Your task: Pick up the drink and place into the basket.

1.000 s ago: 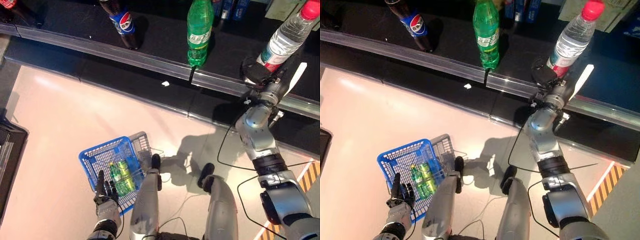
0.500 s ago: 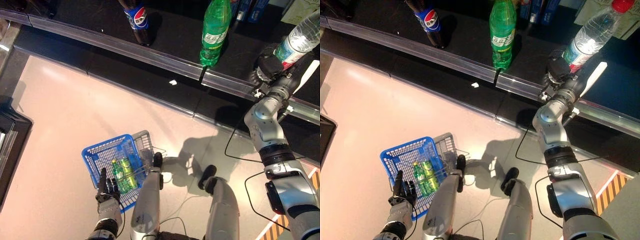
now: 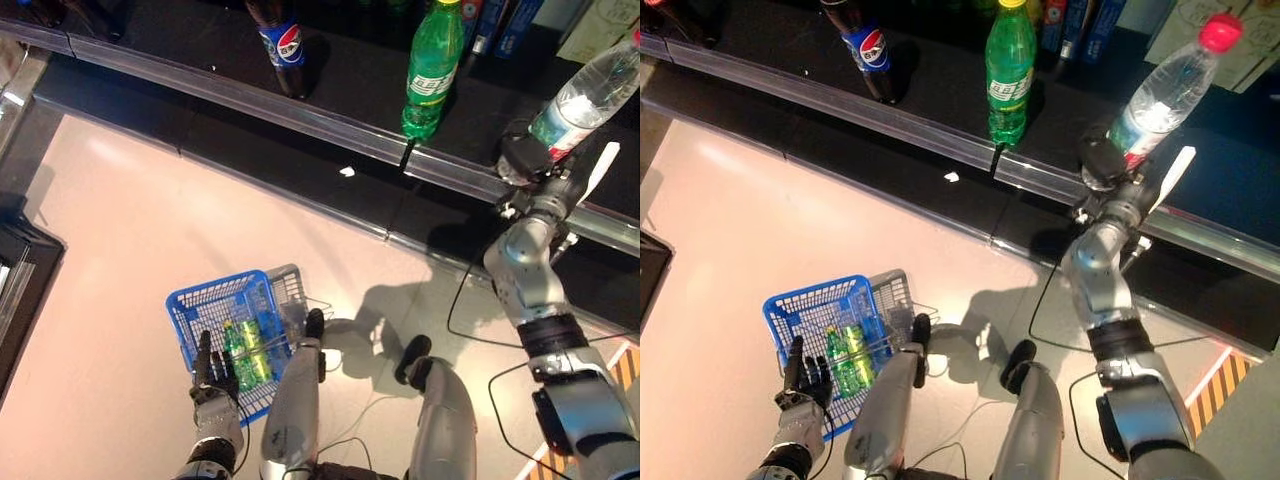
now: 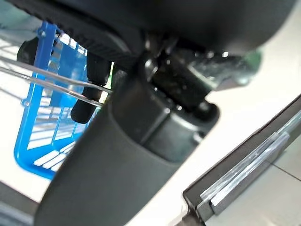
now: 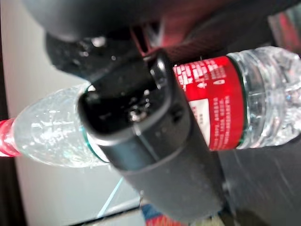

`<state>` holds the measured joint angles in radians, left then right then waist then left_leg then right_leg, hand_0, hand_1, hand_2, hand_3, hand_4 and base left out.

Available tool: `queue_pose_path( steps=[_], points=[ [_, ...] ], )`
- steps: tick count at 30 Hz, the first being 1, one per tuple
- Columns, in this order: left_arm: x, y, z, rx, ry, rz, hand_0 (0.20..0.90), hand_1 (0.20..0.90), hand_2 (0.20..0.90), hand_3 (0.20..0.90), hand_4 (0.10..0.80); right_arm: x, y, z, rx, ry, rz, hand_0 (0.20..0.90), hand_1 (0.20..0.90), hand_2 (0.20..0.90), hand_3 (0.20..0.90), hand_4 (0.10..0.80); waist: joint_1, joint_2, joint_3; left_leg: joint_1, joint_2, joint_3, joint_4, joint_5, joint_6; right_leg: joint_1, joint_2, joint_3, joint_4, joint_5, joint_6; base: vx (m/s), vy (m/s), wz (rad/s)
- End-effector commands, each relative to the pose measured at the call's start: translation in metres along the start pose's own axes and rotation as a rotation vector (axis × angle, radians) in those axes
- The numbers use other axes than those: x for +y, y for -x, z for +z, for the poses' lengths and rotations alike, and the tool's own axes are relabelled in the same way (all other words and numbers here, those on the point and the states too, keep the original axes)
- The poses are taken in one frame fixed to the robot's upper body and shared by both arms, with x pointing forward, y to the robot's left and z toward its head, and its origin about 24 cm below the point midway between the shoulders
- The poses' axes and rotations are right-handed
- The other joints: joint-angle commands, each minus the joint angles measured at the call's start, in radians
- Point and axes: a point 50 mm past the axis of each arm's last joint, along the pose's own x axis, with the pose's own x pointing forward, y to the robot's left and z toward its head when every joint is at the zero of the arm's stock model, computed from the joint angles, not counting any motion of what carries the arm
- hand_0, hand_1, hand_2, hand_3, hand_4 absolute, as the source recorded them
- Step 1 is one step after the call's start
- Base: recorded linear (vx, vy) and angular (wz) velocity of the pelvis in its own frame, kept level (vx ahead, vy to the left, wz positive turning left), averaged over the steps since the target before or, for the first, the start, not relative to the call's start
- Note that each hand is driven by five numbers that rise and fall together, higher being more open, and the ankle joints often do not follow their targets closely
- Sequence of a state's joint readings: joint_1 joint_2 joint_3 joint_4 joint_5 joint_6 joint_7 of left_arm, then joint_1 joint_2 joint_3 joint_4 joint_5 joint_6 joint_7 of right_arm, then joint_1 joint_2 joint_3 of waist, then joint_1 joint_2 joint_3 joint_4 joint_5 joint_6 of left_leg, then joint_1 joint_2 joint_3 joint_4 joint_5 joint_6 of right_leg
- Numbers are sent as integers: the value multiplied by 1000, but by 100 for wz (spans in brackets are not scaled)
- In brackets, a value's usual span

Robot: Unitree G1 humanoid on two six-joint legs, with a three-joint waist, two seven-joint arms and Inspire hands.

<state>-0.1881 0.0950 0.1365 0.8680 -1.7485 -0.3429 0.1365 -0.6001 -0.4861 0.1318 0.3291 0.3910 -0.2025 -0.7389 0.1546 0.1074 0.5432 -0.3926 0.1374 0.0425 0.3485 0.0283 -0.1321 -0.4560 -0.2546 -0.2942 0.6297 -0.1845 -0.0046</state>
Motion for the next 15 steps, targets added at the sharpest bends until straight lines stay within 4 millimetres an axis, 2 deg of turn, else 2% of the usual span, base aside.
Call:
queue_pose_path(
  steps=[1, 7, 11, 15],
  points=[
    [-48, 9, 72, -297, -62, -345, 300, 300, 300, 200, 100, 19, 4, 111, -517, -224, 169, 300, 300, 300, 200, 100, -56, -24, -31, 36, -2, 14, 81, 64, 21, 163, 12, 34, -84, 3, 13, 0, 0, 0],
    [-52, 15, 74, -309, -87, -417, 300, 300, 300, 200, 100, 30, 36, 116, -528, -302, 436, 300, 300, 300, 200, 100, -70, -40, -77, 75, 21, 30, 60, 93, 9, 218, 25, 29, -108, 0, 5, 15, 9, -5],
    [-59, 23, 67, -303, -150, -508, 300, 300, 300, 200, 100, 50, 65, 107, -420, -381, 676, 300, 300, 300, 200, 100, -62, -47, -116, 116, 33, 34, 30, 117, -2, 284, 32, 17, -147, -7, -2, 60, 15, -8],
    [-69, 33, 61, -293, -227, -607, 300, 300, 300, 200, 100, 65, 90, 98, -339, -413, 843, 300, 300, 300, 200, 100, -47, -48, -132, 138, 32, 29, 8, 124, -3, 320, 29, 4, -166, -7, -1, 34, 10, 1]
  ],
)
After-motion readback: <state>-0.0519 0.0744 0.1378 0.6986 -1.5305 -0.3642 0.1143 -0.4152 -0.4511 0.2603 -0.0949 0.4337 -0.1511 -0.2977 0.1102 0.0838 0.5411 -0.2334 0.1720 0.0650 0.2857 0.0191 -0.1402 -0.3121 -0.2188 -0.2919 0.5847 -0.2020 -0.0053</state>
